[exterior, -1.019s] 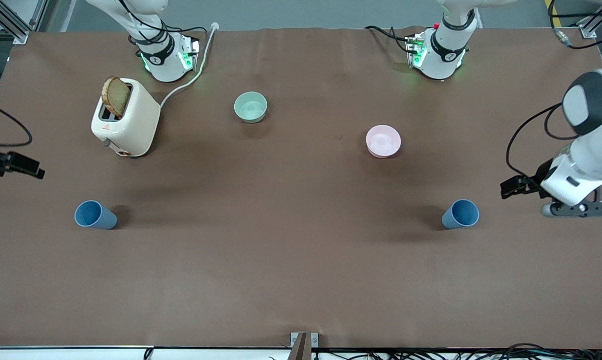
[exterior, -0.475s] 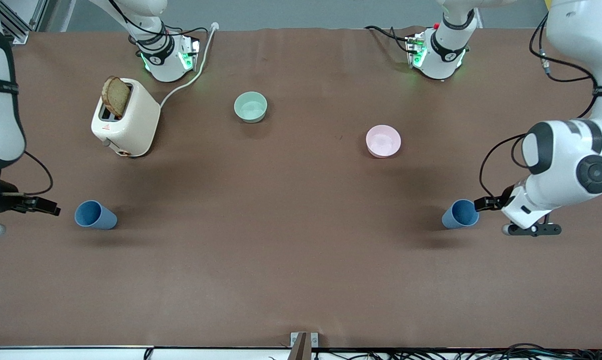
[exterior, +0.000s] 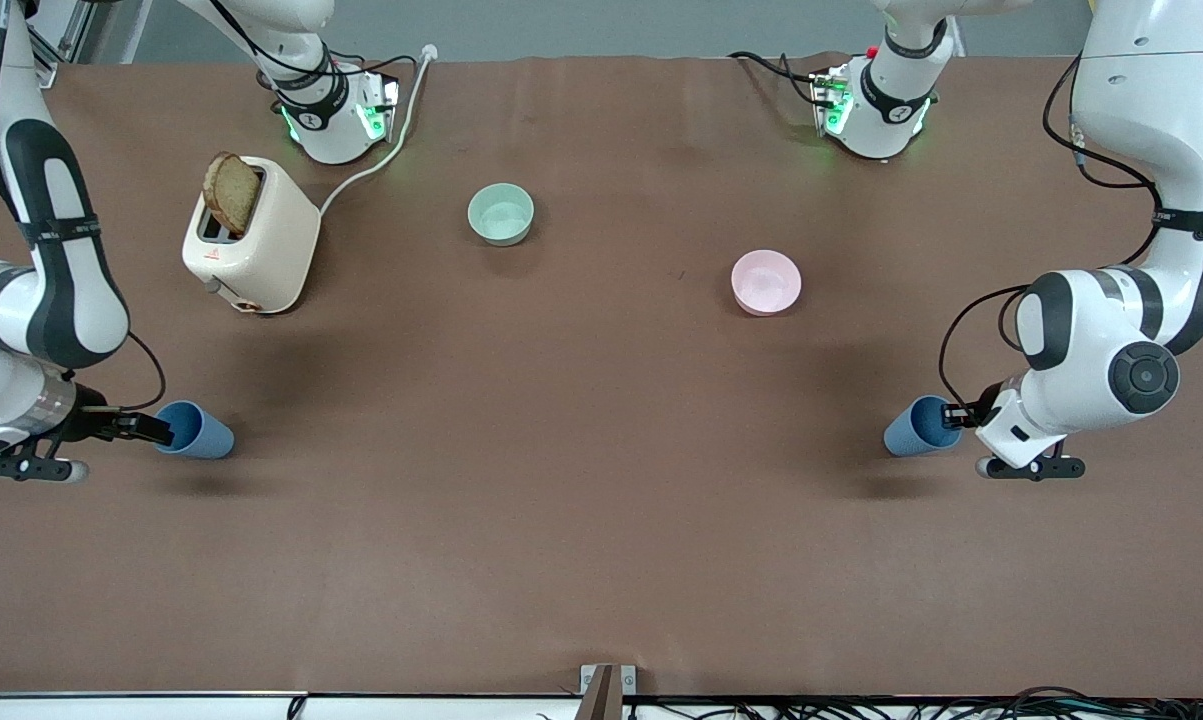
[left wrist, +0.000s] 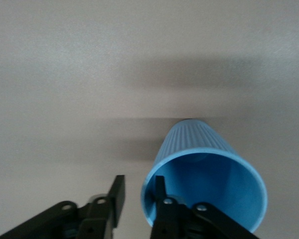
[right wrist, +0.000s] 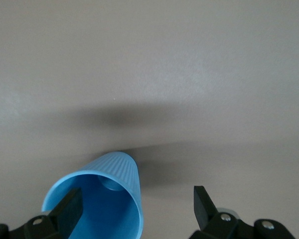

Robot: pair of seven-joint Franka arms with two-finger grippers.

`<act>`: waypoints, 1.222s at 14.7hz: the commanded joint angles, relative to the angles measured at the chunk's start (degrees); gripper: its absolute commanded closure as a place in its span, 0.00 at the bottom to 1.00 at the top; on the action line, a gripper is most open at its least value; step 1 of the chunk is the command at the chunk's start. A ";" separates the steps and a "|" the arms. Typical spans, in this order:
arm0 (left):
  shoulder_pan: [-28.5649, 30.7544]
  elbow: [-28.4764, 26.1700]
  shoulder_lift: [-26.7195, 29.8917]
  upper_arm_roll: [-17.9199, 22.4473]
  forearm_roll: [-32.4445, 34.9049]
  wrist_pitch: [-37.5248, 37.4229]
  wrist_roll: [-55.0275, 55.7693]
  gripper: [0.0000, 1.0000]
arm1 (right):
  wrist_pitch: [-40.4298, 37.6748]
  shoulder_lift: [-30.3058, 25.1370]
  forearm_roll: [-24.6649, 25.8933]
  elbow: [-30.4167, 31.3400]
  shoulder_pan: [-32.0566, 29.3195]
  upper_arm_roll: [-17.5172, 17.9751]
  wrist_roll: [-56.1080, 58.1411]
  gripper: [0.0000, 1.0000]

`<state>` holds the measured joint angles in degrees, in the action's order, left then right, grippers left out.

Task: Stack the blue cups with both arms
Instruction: 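Close the right gripper and the left gripper on the blue cups, then carry the blue cup with the left gripper toward the table center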

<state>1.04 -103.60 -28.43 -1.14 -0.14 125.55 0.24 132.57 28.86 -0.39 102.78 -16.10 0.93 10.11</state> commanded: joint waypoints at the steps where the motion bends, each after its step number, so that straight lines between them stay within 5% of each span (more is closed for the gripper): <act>1: -0.07 0.42 0.31 -0.26 -1.61 0.04 0.29 0.97 | 1.46 -0.65 -0.84 2.43 -0.86 0.74 1.05 0.08; 3: -0.51 0.68 0.57 -0.27 -1.70 -0.04 0.55 0.99 | 1.46 -0.03 -0.92 2.69 -0.95 0.74 1.05 0.18; 6: -0.78 1.47 2.93 -2.01 -1.70 -1.18 2.56 1.00 | 1.55 0.15 -0.92 4.01 -1.04 0.83 1.14 0.46; 11: -1.39 6.83 5.14 -12.81 -1.27 -10.94 22.22 1.00 | 1.38 0.23 -0.92 3.75 -1.48 0.83 2.20 0.91; 18: -16.31 12.27 1.64 -15.65 -0.74 -9.89 47.37 1.00 | -2.82 -1.60 -0.92 0.33 -0.78 1.09 2.11 1.00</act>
<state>-11.59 -95.13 -23.79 -17.01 -1.51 115.75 41.90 132.83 29.19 -0.82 104.20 -16.43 1.15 11.45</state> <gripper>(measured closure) 0.947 0.960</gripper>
